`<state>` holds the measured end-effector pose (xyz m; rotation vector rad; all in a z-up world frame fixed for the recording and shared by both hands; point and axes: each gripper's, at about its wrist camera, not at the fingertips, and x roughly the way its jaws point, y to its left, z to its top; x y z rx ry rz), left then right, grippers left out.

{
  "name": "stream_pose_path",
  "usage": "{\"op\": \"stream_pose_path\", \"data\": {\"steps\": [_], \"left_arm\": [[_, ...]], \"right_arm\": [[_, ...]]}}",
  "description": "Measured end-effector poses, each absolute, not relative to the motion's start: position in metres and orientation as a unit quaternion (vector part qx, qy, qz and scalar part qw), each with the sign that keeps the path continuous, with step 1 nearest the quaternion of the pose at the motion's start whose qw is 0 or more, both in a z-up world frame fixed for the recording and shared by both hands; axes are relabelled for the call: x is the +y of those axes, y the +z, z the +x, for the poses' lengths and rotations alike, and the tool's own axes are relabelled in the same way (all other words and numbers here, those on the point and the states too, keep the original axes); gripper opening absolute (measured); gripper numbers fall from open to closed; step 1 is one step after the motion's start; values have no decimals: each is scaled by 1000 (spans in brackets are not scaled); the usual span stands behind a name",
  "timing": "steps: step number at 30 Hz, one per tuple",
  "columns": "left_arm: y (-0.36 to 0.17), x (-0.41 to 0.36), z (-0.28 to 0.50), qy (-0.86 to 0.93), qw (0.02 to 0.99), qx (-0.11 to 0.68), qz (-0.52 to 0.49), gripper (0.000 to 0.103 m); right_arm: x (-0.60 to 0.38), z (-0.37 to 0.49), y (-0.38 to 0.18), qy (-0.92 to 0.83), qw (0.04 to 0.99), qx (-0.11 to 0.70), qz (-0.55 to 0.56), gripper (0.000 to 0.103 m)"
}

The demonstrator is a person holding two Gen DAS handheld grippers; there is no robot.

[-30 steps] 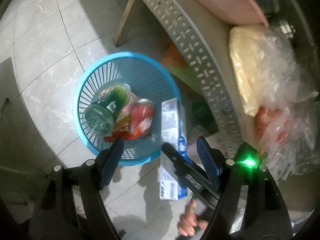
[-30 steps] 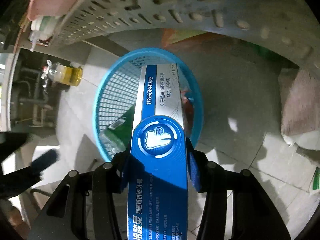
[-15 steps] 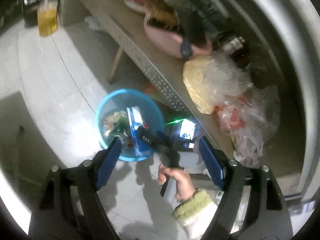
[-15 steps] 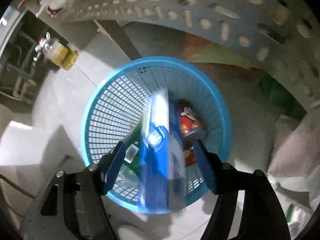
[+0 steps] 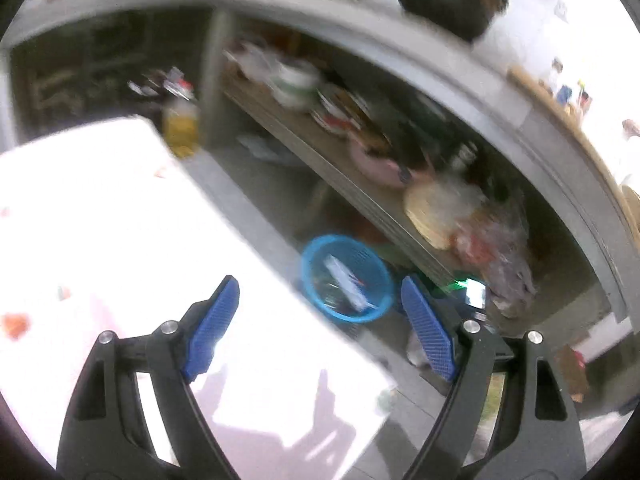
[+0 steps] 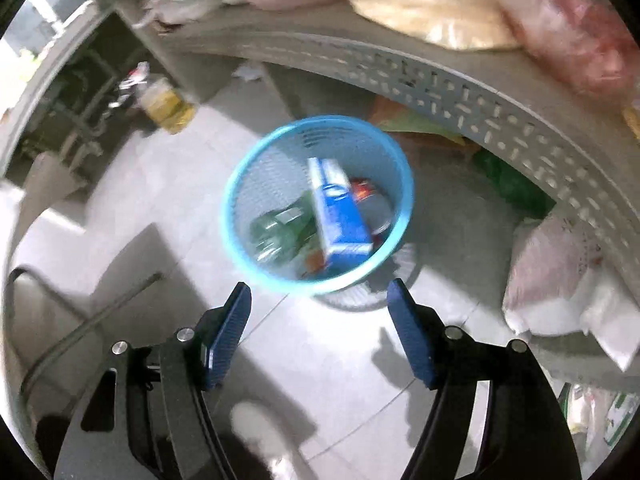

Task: Collect trash
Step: 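Move both tools back toward the table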

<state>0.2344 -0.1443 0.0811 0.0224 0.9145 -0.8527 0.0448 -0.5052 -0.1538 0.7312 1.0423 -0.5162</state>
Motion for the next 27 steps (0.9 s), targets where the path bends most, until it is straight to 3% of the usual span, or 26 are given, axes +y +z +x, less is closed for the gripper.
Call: {"op": "stream_pose_path", "data": {"steps": [9, 15, 18, 23, 27], "left_arm": [[86, 34, 212, -233, 895, 381, -13, 80], [49, 71, 202, -197, 895, 396, -52, 79], [35, 68, 202, -213, 887, 404, -74, 72], [16, 62, 215, -220, 871, 427, -103, 50], [10, 63, 211, -238, 860, 433, -127, 46]], "right_arm": [[-401, 76, -6, -70, 871, 420, 245, 69], [-277, 148, 33, 107, 876, 434, 184, 69], [-229, 192, 42, 149, 877, 431, 153, 68], [-173, 289, 29, 151, 863, 468, 119, 44], [-146, 339, 1, 143, 835, 519, 114, 31]]}}
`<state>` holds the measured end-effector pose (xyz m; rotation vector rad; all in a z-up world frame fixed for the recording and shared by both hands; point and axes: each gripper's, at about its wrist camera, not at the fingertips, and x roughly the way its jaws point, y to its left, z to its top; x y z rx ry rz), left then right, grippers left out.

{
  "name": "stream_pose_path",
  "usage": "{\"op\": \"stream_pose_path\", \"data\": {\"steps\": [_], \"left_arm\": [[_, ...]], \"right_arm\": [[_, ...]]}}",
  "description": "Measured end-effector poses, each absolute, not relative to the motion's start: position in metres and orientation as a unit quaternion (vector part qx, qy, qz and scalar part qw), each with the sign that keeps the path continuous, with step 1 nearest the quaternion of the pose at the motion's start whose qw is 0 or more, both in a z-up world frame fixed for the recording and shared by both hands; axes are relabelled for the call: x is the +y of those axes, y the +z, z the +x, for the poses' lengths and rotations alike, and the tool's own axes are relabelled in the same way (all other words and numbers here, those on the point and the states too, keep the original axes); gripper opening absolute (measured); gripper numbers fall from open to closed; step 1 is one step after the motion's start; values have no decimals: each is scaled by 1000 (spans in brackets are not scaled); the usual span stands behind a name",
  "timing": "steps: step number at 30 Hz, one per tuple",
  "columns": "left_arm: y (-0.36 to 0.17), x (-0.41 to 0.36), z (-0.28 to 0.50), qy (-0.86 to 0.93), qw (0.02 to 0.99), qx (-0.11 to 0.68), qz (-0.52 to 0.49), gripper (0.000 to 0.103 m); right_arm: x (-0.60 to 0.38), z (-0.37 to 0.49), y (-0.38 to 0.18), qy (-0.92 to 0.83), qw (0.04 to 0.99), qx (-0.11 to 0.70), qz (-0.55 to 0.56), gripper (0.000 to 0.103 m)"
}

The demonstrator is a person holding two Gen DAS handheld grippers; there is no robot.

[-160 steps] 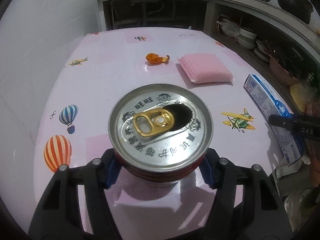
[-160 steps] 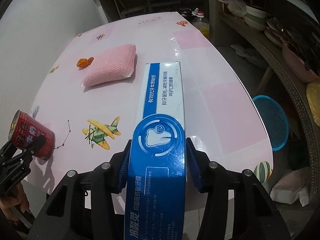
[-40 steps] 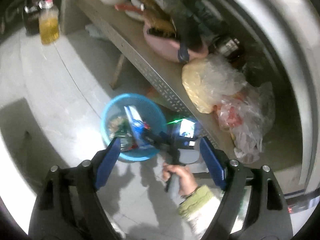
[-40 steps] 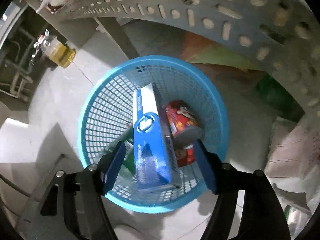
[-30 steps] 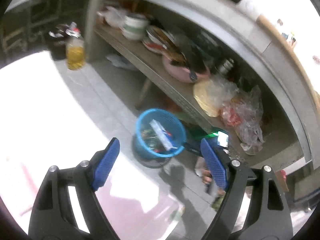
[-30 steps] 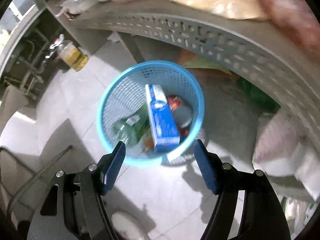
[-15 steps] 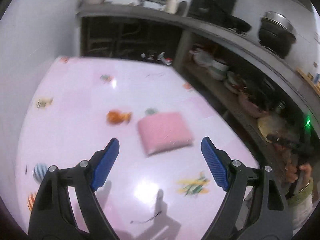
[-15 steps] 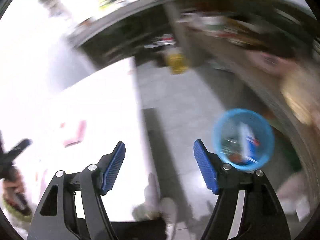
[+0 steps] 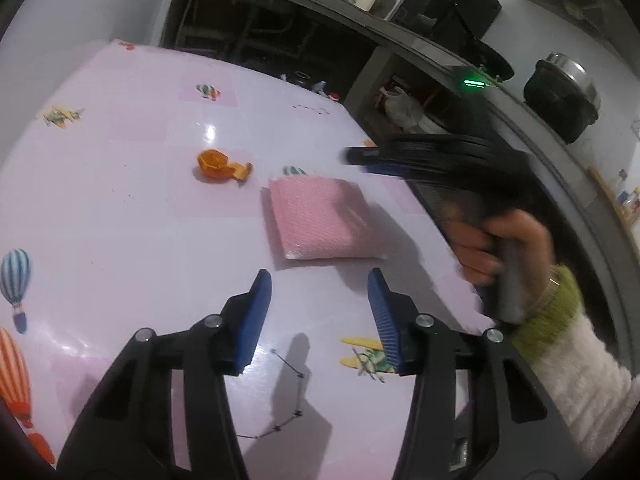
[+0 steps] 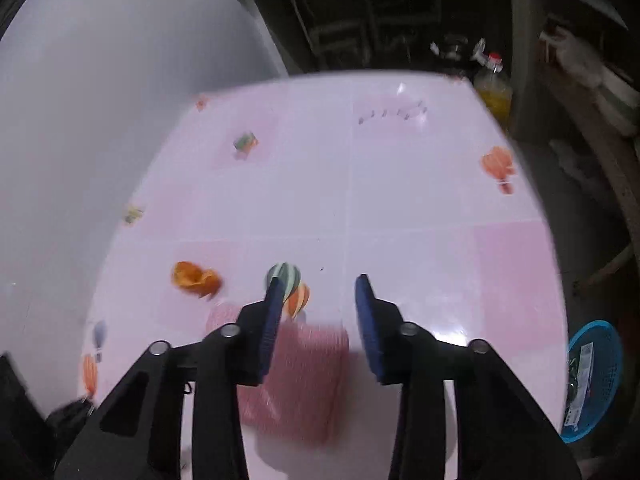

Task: Collect trash
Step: 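Move both tools back toward the table, then grasp the pink sponge with the left tool while the right tool moves to the orange peel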

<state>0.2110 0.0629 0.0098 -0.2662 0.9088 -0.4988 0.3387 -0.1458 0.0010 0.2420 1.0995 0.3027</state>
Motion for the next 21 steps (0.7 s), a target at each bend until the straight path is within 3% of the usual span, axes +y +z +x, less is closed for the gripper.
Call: {"op": "stream_pose_path", "data": {"steps": [3, 15, 21], "left_arm": [[5, 66, 206, -247, 852, 442, -133, 46], [-8, 101, 185, -249, 830, 474, -158, 49], [-2, 105, 176, -248, 830, 473, -159, 70]], "right_arm": [[-136, 339, -19, 141, 806, 561, 128, 24], [-141, 202, -12, 219, 741, 588, 239, 24], [-157, 189, -23, 210, 724, 586, 297, 25]]}}
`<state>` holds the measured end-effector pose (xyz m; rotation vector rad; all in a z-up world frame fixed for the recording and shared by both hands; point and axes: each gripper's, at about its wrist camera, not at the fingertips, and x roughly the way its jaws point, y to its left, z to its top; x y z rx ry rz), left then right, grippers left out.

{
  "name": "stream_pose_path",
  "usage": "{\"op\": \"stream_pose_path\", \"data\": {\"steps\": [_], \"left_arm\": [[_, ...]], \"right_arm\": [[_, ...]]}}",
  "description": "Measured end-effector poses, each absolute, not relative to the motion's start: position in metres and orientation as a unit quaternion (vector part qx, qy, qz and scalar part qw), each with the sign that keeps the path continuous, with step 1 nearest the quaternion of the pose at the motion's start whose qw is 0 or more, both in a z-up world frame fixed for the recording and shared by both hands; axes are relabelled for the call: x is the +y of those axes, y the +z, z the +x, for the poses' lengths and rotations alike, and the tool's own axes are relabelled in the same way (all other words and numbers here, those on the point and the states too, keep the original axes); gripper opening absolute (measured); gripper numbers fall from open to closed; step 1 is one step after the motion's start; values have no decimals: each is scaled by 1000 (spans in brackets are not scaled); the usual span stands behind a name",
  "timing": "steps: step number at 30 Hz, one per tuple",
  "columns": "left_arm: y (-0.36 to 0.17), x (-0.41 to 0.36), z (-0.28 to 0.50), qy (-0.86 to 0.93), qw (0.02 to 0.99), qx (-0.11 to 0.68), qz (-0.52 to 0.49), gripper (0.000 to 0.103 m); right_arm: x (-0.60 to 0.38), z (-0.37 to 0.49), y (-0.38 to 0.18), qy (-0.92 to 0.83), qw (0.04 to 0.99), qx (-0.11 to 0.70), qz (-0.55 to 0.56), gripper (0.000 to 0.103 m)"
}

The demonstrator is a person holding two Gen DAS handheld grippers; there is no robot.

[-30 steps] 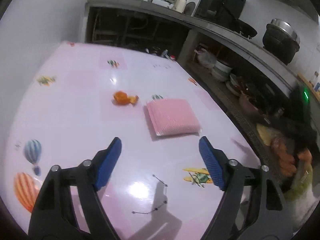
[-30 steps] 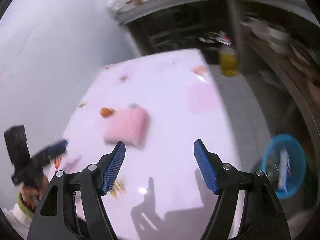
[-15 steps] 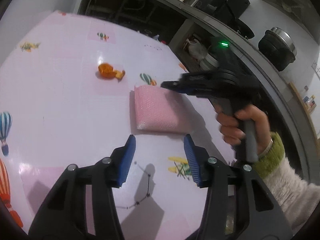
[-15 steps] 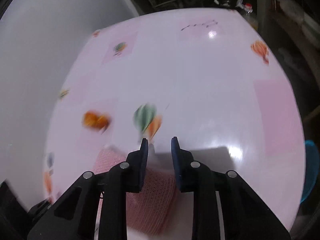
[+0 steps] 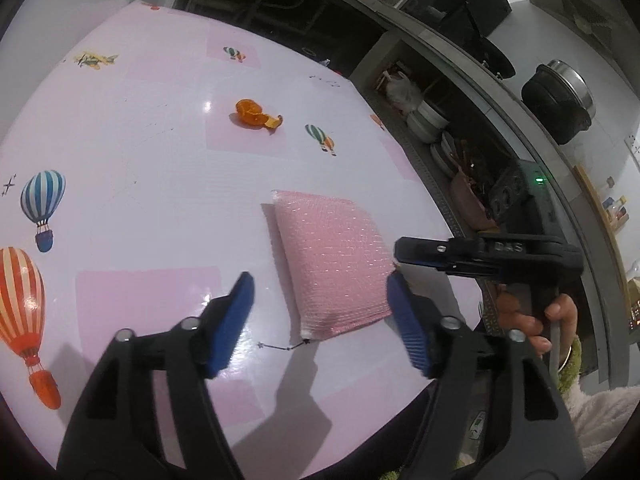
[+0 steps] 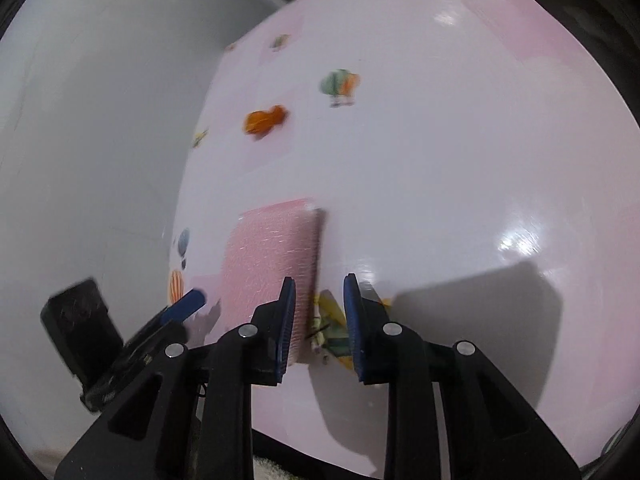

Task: Collect trash
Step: 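Grasp the pink sponge with the left tool while the right tool moves to the orange peel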

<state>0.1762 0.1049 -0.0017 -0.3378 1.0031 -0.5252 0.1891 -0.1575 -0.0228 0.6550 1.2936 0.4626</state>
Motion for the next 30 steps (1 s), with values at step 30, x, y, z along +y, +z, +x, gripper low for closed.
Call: {"op": "stream_pose_path", "data": {"steps": [30], "left_arm": [[-23, 41, 213, -127, 861, 493, -8, 79]], "right_arm": [[-149, 247, 32, 214, 786, 520, 256, 54]]}}
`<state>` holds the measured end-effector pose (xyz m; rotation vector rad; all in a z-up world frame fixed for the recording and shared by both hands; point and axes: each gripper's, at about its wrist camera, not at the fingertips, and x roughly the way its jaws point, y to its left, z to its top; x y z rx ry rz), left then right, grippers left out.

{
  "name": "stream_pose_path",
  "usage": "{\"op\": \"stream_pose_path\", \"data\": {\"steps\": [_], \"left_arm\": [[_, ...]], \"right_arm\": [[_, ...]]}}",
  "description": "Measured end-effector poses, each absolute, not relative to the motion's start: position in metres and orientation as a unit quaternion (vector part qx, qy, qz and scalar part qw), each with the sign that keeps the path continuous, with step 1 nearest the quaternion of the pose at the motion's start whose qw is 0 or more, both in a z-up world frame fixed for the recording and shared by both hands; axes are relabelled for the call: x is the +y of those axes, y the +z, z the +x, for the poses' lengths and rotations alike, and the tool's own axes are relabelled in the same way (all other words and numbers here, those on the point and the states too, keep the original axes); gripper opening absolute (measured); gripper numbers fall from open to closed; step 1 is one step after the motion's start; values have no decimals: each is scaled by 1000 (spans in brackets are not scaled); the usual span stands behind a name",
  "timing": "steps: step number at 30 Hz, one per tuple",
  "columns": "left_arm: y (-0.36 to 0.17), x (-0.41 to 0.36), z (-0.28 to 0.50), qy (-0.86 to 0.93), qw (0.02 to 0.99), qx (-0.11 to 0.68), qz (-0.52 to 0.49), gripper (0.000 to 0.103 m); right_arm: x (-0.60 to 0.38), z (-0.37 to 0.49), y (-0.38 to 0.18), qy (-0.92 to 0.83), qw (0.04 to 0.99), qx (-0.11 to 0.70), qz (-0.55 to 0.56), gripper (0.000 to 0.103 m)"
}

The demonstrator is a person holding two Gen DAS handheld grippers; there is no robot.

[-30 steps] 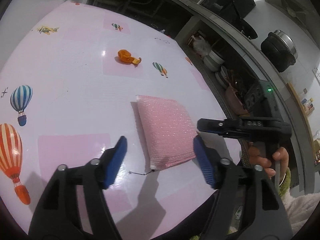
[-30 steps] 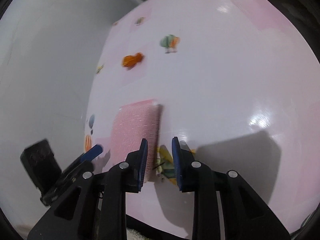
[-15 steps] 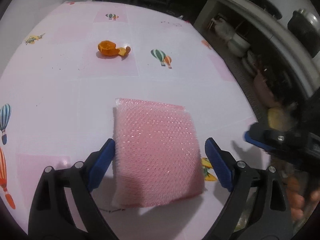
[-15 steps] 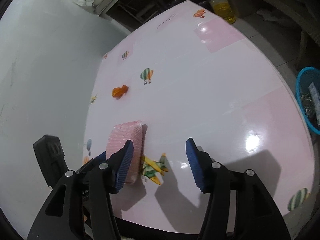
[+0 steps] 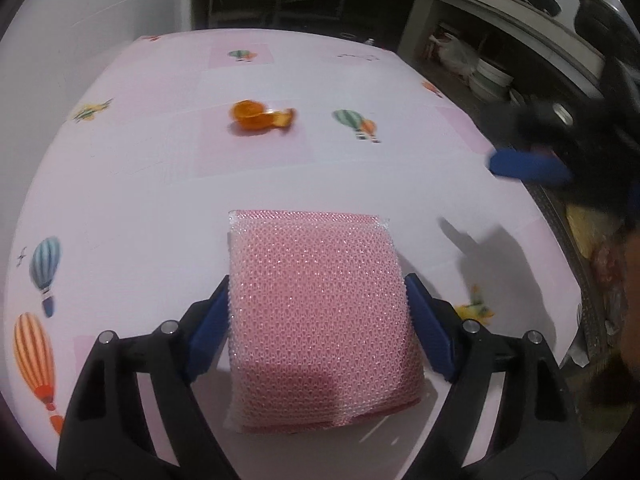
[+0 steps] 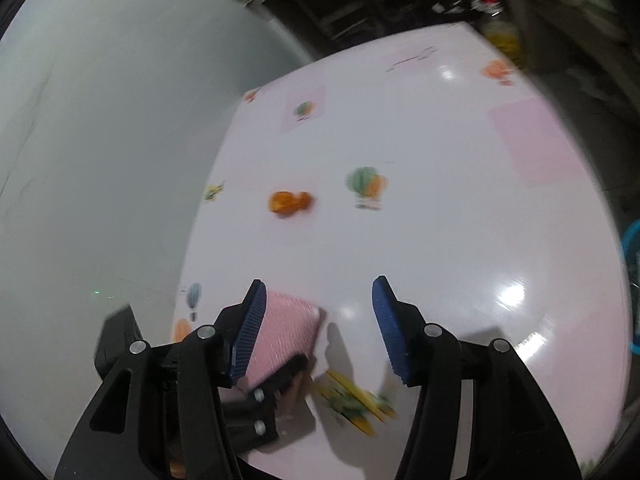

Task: Collect trash
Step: 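Grasp the pink sponge with the left tool while the right tool moves to the orange peel, then close the right tool on the orange peel and lift it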

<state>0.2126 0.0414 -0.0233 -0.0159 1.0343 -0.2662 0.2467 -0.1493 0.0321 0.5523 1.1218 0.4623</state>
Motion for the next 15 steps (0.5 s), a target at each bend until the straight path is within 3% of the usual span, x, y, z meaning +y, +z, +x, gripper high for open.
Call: {"op": "stream_pose_path", "data": {"steps": [15], "left_arm": [[-21, 98, 196, -116, 867, 484, -20, 78]], "right_arm": [[-37, 362, 7, 236, 789, 558, 103, 52]]}}
